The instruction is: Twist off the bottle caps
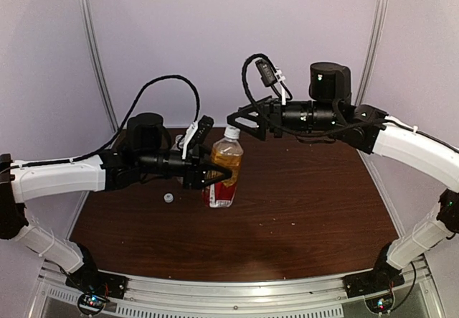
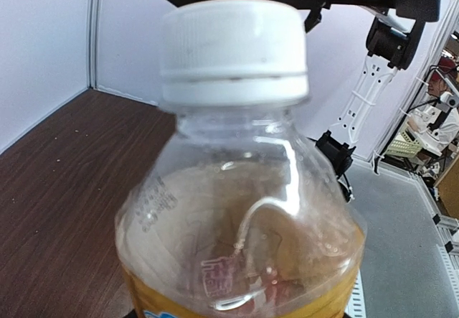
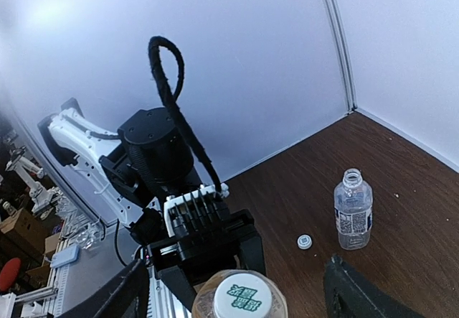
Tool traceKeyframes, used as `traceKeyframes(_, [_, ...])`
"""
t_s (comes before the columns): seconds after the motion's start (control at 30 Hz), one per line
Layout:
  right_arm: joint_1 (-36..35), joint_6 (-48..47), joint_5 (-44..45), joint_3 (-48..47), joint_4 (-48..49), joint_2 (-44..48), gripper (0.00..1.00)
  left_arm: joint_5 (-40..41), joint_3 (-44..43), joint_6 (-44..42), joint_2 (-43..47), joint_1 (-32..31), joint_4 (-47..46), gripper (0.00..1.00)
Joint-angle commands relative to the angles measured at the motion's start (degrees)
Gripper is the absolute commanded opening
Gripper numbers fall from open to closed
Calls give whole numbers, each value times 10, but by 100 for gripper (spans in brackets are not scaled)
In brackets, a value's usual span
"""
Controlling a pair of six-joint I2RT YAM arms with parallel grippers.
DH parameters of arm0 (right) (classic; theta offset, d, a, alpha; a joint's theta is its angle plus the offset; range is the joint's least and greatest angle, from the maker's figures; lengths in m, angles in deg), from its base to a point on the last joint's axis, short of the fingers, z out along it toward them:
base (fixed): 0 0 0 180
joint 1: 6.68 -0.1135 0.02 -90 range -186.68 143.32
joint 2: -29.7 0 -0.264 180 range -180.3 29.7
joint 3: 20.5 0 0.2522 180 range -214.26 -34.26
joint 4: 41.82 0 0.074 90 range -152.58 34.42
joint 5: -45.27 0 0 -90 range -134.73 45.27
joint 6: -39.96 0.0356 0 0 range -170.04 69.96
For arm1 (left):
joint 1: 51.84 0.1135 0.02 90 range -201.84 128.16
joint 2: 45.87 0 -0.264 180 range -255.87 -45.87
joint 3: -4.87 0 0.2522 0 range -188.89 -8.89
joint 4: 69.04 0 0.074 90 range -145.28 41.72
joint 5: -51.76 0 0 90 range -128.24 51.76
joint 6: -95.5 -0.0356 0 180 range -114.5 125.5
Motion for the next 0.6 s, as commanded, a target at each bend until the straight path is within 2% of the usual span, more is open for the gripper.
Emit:
traceKeyframes(0.0, [-20,40,125,-21,-27,-8,84,49,-20,-14,17,-2,6,31])
traceKeyframes(0.1, [-28,43,143,-26,-35,-20,83,60,-21,-16,16,-3,9,31])
traceKeyframes(0.3, [-36,42,142,-30,-37,-35,72,73,-22,-19,17,-3,14,31])
traceKeyframes(0.57, [-36,43,131,-26,-28,-43,46,78,-21,-20,19,-3,16,31])
